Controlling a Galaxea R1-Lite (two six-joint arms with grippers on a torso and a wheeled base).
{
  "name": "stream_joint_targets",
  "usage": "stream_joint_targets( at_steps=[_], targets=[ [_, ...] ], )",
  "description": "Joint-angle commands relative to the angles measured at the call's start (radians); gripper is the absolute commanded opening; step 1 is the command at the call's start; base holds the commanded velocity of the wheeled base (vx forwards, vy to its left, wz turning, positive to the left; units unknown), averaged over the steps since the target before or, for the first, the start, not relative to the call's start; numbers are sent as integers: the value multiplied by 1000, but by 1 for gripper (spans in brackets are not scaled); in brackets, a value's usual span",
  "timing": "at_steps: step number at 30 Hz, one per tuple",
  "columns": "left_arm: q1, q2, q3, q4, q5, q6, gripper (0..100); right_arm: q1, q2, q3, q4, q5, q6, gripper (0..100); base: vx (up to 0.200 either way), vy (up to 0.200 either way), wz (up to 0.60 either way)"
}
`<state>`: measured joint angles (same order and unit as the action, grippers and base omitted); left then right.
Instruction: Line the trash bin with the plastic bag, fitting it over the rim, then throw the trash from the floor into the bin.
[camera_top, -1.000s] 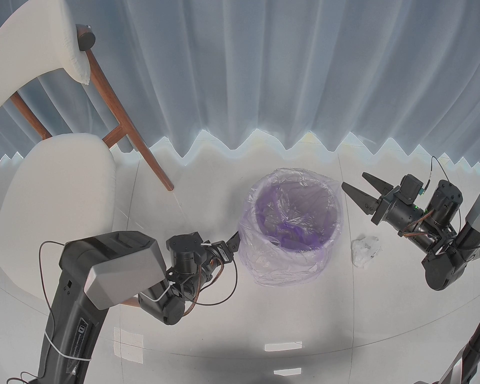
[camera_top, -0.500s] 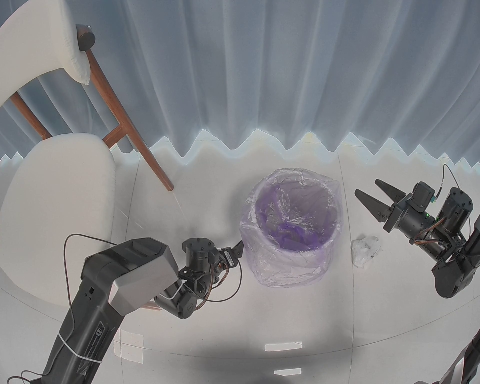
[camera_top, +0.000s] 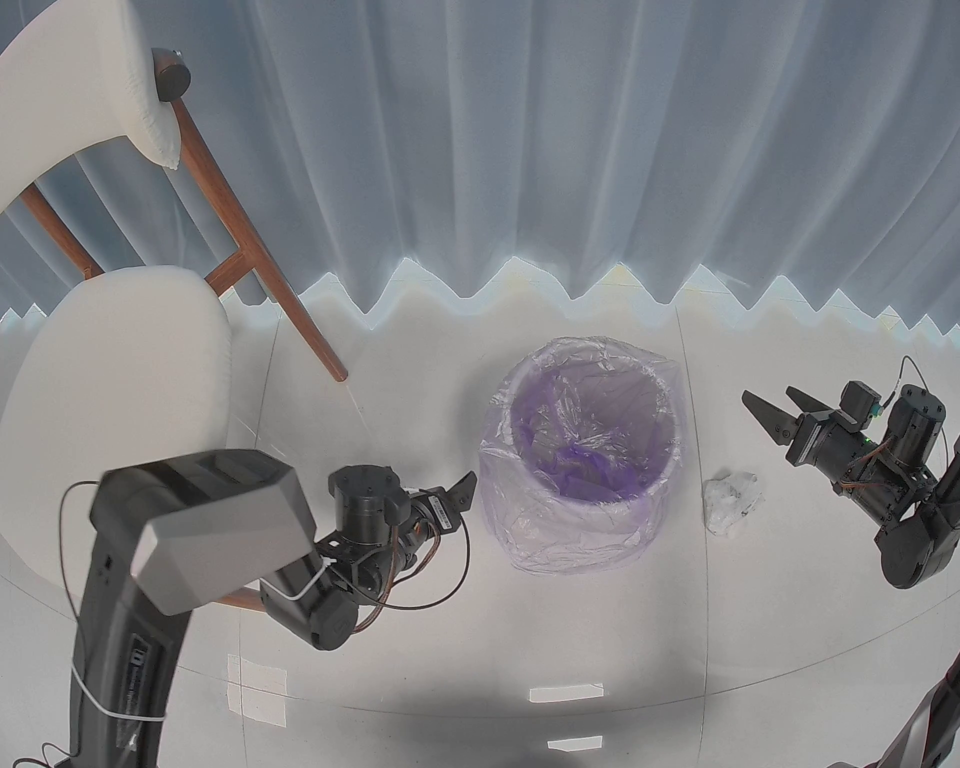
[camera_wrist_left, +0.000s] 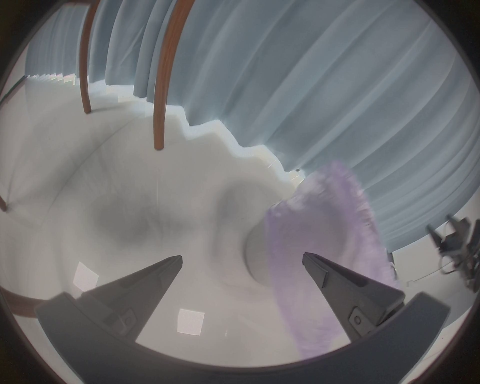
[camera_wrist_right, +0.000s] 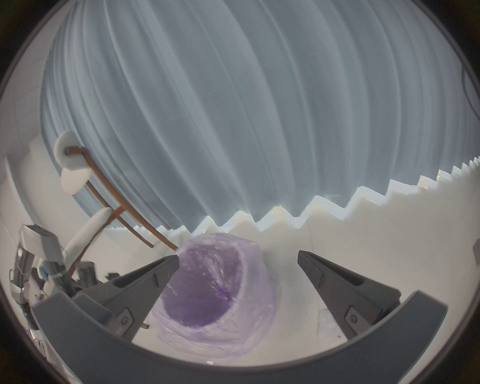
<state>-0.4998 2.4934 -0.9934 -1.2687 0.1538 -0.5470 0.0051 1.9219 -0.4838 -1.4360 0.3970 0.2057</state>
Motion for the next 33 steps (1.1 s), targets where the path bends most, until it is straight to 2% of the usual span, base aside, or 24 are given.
stream_joint_targets(
  at_steps=[1, 5, 8, 12, 18, 19, 22, 24, 26, 33],
  targets=[
    [-66, -708, 483, -64, -54, 1, 100, -195, 29, -105, 305, -35, -2, 100, 0, 0, 0],
    [-46, -907, 607, -60, -50, 33, 100, -234, 62, -259, 548, -27, -6, 100, 0, 0, 0],
    [33, -1007, 697, -67, -56, 84, 100, -237, 115, -355, 706, -27, -37, 100, 0, 0, 0],
    [116, -1116, 753, -66, -85, 110, 100, -237, 235, -455, 775, -27, -94, 100, 0, 0, 0],
    [204, -1208, 756, -60, -85, 116, 100, -237, 413, -627, 845, -27, -147, 100, 0, 0, 0],
    [225, -1231, 760, -58, -85, 131, 100, -228, 445, -694, 907, -27, -147, 100, 0, 0, 0],
    [233, -1252, 773, -58, -85, 180, 100, -212, 480, -779, 987, -32, -144, 100, 0, 0, 0],
    [234, -1272, 799, -60, -88, 211, 100, -211, 543, -884, 1065, -60, -144, 100, 0, 0, 0],
    [234, -1278, 803, -60, -89, 222, 100, -211, 595, -966, 1114, -98, -143, 100, 0, 0, 0],
    [236, -1278, 802, -58, -88, 223, 100, -215, 713, -1191, 1316, -122, -140, 100, 0, 0, 0]
  ],
)
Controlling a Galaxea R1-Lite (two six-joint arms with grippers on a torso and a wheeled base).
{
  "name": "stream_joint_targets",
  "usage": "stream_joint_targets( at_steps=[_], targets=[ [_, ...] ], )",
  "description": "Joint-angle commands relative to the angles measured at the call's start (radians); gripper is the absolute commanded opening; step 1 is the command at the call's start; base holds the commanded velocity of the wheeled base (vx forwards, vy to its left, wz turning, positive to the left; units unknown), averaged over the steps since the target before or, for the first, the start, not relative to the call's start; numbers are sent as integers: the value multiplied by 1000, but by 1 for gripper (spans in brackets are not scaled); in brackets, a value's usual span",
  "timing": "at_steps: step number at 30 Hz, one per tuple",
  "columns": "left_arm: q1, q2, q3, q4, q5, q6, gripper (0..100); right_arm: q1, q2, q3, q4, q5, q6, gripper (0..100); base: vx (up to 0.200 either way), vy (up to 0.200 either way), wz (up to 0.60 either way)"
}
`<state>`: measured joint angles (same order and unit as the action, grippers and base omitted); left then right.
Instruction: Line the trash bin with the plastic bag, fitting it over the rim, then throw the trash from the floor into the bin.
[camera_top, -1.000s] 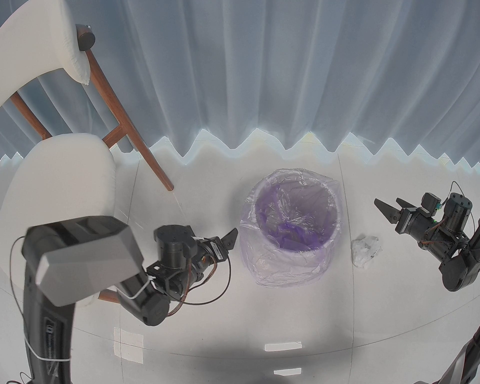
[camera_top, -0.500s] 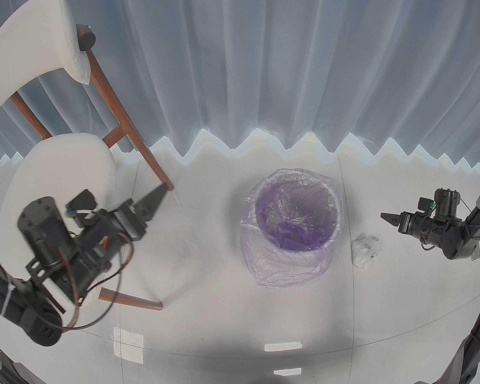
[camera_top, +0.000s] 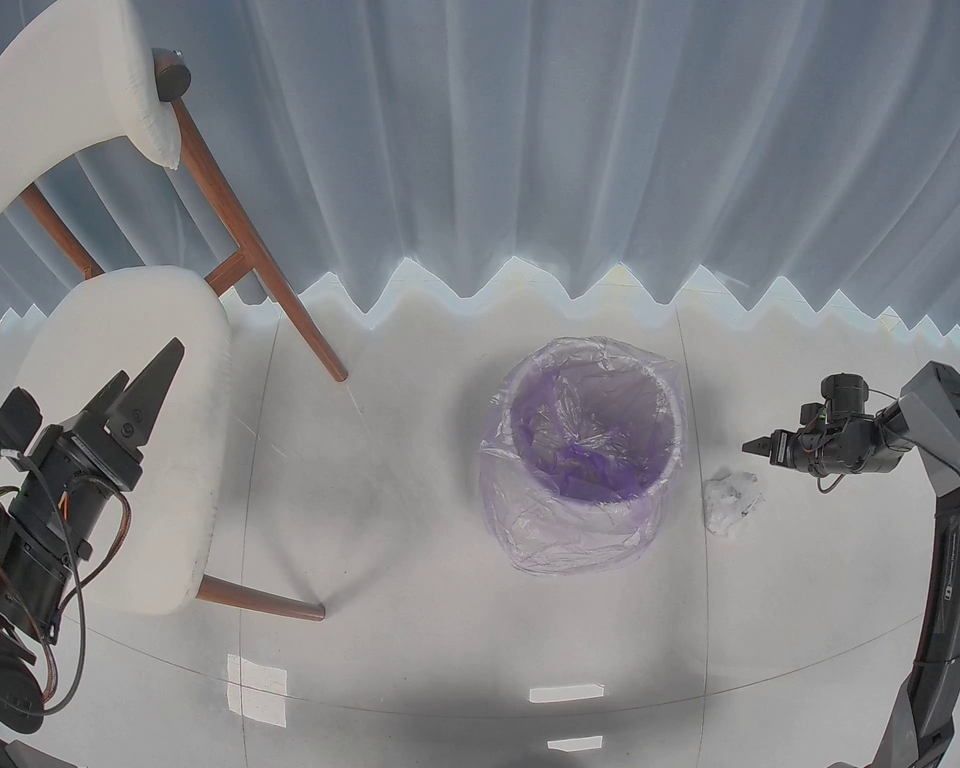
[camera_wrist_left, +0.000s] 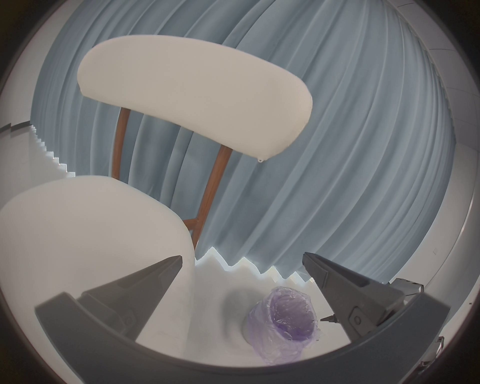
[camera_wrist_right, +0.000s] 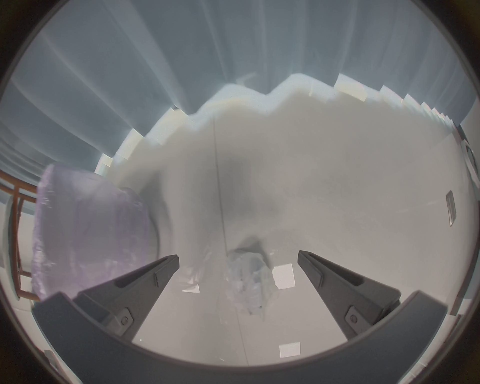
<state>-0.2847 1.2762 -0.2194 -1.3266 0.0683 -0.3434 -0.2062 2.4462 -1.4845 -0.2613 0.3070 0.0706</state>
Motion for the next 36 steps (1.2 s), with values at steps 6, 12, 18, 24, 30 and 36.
stream_joint_targets(
  at_steps=[6, 12, 18, 24, 30, 36],
  targets=[
    [22, -58, 25, 0, -4, 21, 100, -10, 269, -373, 315, -36, -3, 100, 0, 0, 0],
    [22, -58, 28, 0, -4, 21, 100, -10, 381, -516, 453, -36, -5, 0, 0, 0, 0],
    [22, -55, 34, 3, -2, 21, 100, -4, 396, -516, 547, -34, -3, 0, 0, 0, 0],
    [22, -57, 35, 0, -4, 38, 100, -6, 274, -516, 540, -31, -2, 0, 0, 0, 0],
    [32, -60, 43, 0, -4, 49, 100, -39, -110, -459, 542, -11, 1, 0, 0, 0, 0],
    [67, -106, 71, 1, -12, 76, 100, -67, -734, 29, 528, 161, -103, 0, 0, 0, 0]
  ],
)
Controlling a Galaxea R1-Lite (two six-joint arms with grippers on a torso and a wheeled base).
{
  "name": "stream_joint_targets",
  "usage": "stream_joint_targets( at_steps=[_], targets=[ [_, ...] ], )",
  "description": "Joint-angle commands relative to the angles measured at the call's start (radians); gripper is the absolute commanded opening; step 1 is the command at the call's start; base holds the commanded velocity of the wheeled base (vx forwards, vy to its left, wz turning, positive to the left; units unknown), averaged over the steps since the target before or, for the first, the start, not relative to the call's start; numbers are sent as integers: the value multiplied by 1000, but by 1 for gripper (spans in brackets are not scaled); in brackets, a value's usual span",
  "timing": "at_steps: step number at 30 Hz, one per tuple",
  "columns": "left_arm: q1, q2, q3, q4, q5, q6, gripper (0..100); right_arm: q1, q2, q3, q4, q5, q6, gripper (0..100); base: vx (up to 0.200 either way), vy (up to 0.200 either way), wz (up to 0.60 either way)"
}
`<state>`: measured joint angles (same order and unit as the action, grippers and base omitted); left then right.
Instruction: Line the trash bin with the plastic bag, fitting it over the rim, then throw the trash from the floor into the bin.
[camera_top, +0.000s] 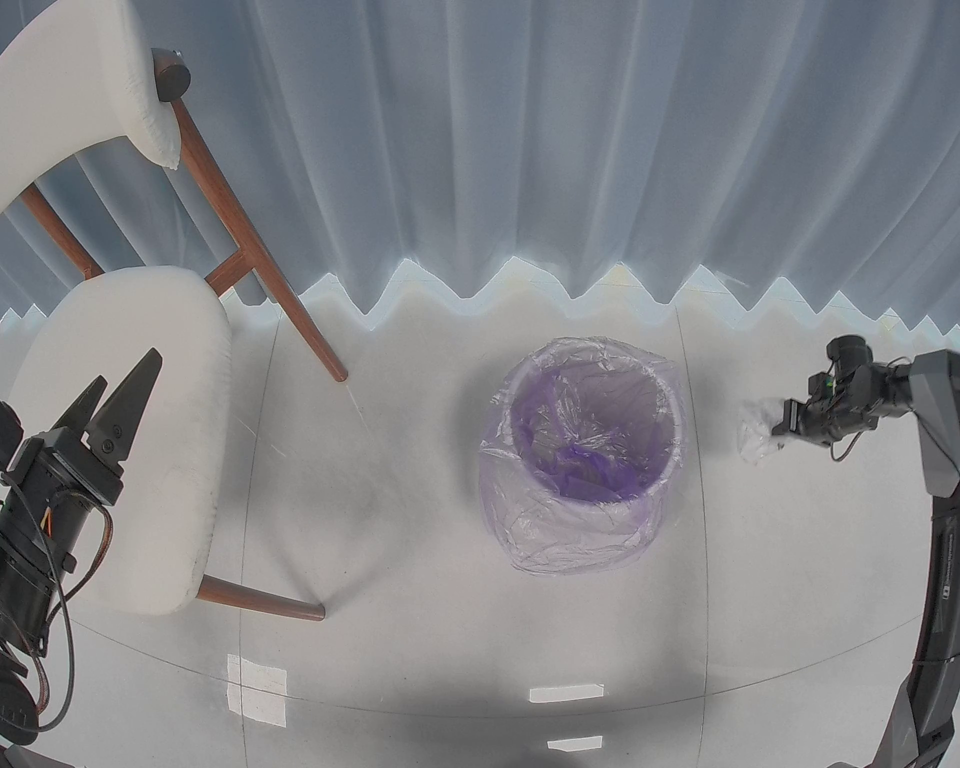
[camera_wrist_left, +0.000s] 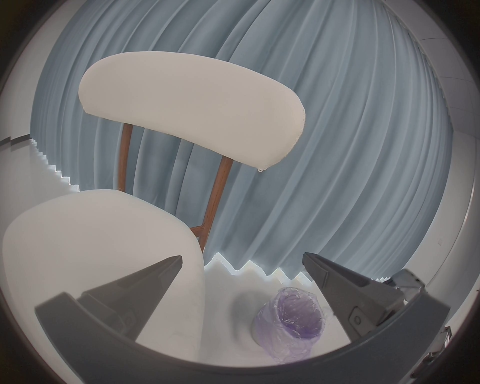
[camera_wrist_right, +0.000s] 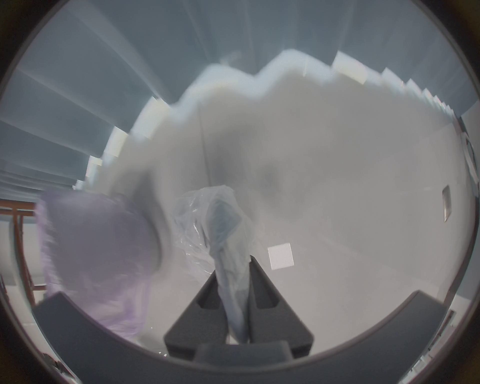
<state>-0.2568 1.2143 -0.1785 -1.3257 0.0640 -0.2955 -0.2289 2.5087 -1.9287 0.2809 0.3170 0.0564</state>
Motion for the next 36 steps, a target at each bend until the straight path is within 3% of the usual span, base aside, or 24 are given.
stream_joint_targets(
  at_steps=[1, 3, 4, 6, 7, 8, 10, 11, 12, 14, 28, 34, 36],
  targets=[
    [48, -51, 47, -1, -16, 30, 100, -33, -870, 568, -38, 166, -104, 0, 0, 0, 0],
    [80, -85, 85, -1, -47, 42, 100, 45, -1030, 820, -183, 195, -127, 0, 0, 0, 0],
    [80, -85, 85, -1, -47, 42, 100, 45, -1030, 820, -183, 195, -127, 0, 0, 0, 0],
    [114, -159, 152, 0, -102, 88, 100, 214, -1139, 1172, -577, 235, -135, 0, 0, 0, 0],
    [116, -162, 157, 0, -105, 90, 100, 223, -1139, 1185, -600, 235, -136, 0, 0, 0, 0],
    [133, -196, 179, 8, -130, 102, 100, 355, -1122, 1329, -875, 223, -150, 0, 0, 0, 0],
    [151, -216, 172, 16, -133, 104, 100, 504, -1050, 1421, -1066, 154, -151, 0, 0, 0, 0],
    [152, -216, 172, 16, -133, 104, 100, 513, -1045, 1424, -1075, 146, -151, 0, 0, 0, 0],
    [169, -217, 165, 17, -133, 104, 100, 609, -973, 1441, -1148, 37, -150, 0, 0, 0, 0],
    [183, -216, 160, 17, -133, 107, 100, 675, -890, 1442, -1204, -41, -144, 0, 0, 0, 0],
    [215, -252, 125, 19, -135, 136, 100, 689, -554, 1260, -1316, -50, -147, 0, 0, 0, 0],
    [215, -252, 126, 19, -136, 136, 100, 648, -479, 1195, -1318, -52, -151, 0, 0, 0, 0],
    [217, -251, 122, 19, -136, 136, 100, 602, -446, 1148, -1318, -52, -158, 0, 0, 0, 0]
  ],
)
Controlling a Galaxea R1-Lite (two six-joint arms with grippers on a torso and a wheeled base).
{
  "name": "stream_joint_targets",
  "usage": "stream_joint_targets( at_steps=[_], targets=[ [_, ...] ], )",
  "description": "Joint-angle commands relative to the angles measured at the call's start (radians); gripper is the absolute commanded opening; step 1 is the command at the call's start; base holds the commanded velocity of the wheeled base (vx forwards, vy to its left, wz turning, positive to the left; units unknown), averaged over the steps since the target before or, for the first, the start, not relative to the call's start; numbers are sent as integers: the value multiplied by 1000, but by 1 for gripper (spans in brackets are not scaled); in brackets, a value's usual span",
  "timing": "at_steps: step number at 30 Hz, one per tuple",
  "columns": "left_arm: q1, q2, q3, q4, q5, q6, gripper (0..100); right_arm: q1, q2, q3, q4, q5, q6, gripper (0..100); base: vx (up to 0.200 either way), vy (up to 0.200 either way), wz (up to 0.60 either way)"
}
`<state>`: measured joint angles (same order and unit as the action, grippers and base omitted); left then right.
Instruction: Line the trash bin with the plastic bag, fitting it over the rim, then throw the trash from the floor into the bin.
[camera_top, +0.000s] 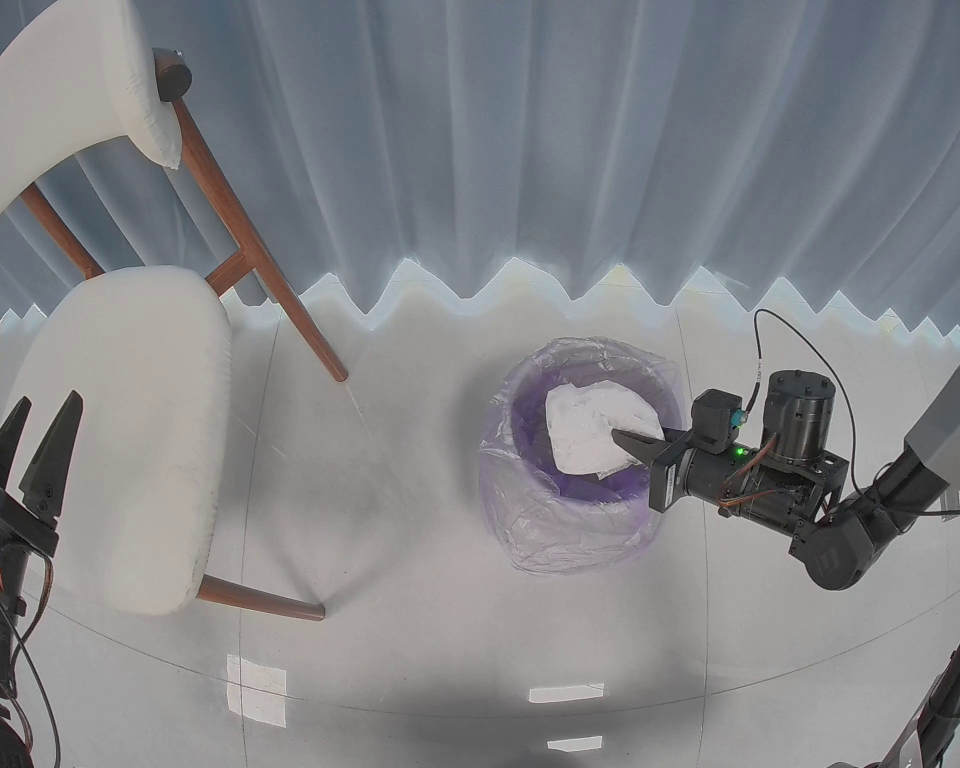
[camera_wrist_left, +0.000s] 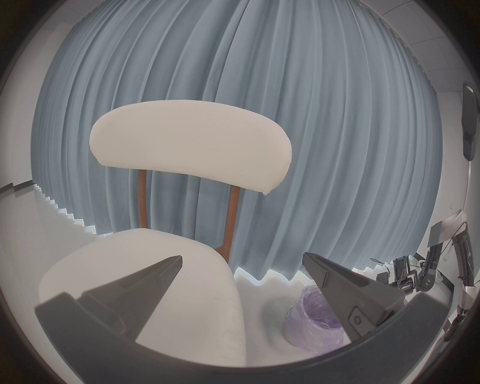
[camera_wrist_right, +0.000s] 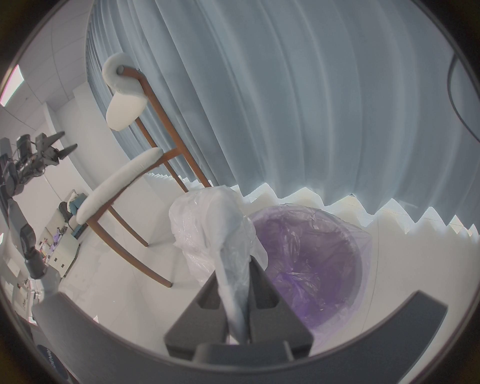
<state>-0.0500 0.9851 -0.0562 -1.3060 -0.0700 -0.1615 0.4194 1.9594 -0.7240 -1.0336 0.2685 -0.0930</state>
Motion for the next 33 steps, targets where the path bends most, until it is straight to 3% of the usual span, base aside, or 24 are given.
stream_joint_targets(
  at_steps=[1, 5, 9, 10, 20, 24, 25, 26, 28, 29, 30, 31, 33],
  targets=[
    [10, -20, -1, -1, -2, 2, 100, -50, 107, -63, -2, -3, -8, 0, 0, 0, 0],
    [10, -22, 4, -1, -2, 2, 100, -106, 171, -184, 0, -5, -7, 0, 0, 0, 0],
    [10, -23, 6, -1, -2, 2, 100, -108, 193, -221, -2, -32, -4, 0, 0, 0, 0],
    [10, -23, 6, -1, -2, 2, 100, -105, 194, -215, -2, -32, -2, 100, 0, 0, 0],
    [10, -26, 13, -1, -1, 2, 100, -100, 112, -138, -66, -34, 15, 100, 0, 0, 0],
    [9, -66, 38, -1, -2, 3, 100, -114, -99, 28, -69, -34, 18, 100, 0, 0, 0],
    [7, -89, 56, 4, -1, 3, 100, -142, -220, 121, -68, -34, 19, 100, 0, 0, 0],
    [7, -89, 56, 4, -1, 3, 100, -142, -220, 121, -68, -34, 19, 100, 0, 0, 0],
    [7, -161, 56, 68, 9, 2, 100, -221, -450, 298, -62, -32, 25, 100, 0, 0, 0],
    [7, -161, 56, 68, 9, 2, 100, -221, -450, 298, -62, -32, 25, 100, 0, 0, 0],
    [6, -247, 56, 169, 7, 2, 100, -266, -617, 413, -63, -32, 29, 100, 0, 0, 0],
    [6, -263, 56, 188, 6, 2, 100, -271, -640, 430, -63, -32, 29, 100, 0, 0, 0],
    [-2, -419, 56, 359, -4, 3, 100, -315, -840, 563, -62, -34, 27, 100, 0, 0, 0]
  ],
)
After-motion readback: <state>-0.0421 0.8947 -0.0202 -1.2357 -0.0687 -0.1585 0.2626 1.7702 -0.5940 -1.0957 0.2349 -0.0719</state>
